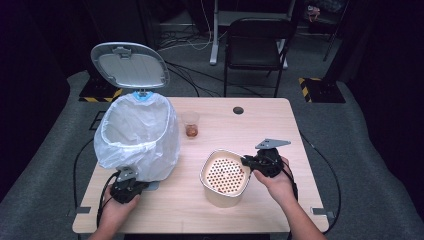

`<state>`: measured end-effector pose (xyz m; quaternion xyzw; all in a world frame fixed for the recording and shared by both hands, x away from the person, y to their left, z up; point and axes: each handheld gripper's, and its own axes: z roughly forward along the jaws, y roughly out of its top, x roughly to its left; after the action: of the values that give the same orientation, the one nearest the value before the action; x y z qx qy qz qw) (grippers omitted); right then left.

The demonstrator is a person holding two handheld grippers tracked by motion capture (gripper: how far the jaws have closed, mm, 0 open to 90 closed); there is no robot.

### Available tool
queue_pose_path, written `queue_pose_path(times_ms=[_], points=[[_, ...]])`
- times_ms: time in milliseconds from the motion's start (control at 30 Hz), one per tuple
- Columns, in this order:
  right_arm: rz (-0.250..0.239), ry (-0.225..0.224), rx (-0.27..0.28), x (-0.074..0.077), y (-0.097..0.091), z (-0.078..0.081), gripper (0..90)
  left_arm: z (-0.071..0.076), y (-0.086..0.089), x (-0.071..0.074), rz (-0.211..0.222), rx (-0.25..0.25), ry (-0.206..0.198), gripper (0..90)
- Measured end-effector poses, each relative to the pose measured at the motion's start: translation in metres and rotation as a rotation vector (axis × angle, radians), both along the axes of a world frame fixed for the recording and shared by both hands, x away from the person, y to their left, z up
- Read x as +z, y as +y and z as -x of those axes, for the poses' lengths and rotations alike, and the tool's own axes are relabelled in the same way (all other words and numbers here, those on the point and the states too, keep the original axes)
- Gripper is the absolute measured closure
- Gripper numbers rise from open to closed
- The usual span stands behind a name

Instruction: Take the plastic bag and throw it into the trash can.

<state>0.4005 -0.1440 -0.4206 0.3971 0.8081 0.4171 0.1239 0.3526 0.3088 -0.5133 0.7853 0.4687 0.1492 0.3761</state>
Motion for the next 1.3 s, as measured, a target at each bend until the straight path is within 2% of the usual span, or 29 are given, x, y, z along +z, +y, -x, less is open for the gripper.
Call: queue_pose_path(times_ms=[333,733,800,900,967,1100,1200,1300], points=[[-0.002,0.006,-0.079,0.000,0.000,0.021,81.2,0.000,0.000,0.000,-0.001,0.001,-0.001,90.0],[-0.006,-0.002,-0.105,-0.001,0.003,0.026,80.1,0.000,0.000,0.000,0.000,0.002,0.000,90.0],[-0.011,-0.007,-0.107,0.000,0.002,0.026,68.0,0.000,0.000,0.000,-0.001,0.002,0.000,90.0],[-0.043,-0.017,-0.098,0.008,0.000,0.025,60.8,0.000,0.000,0.000,-0.001,0.003,0.001,90.0],[-0.043,-0.031,-0.090,0.015,-0.001,0.024,57.5,0.000,0.000,0.000,-0.002,0.005,0.002,90.0],[-0.037,-0.066,-0.057,0.033,0.002,0.010,54.5,0.000,0.000,0.000,0.001,0.000,0.003,90.0],[-0.023,-0.101,-0.032,0.050,0.009,-0.013,54.1,0.000,0.000,0.000,0.002,0.001,0.003,90.0],[-0.034,-0.120,-0.010,0.060,0.014,-0.029,54.4,-0.001,0.000,0.000,0.007,-0.002,0.001,90.0]])
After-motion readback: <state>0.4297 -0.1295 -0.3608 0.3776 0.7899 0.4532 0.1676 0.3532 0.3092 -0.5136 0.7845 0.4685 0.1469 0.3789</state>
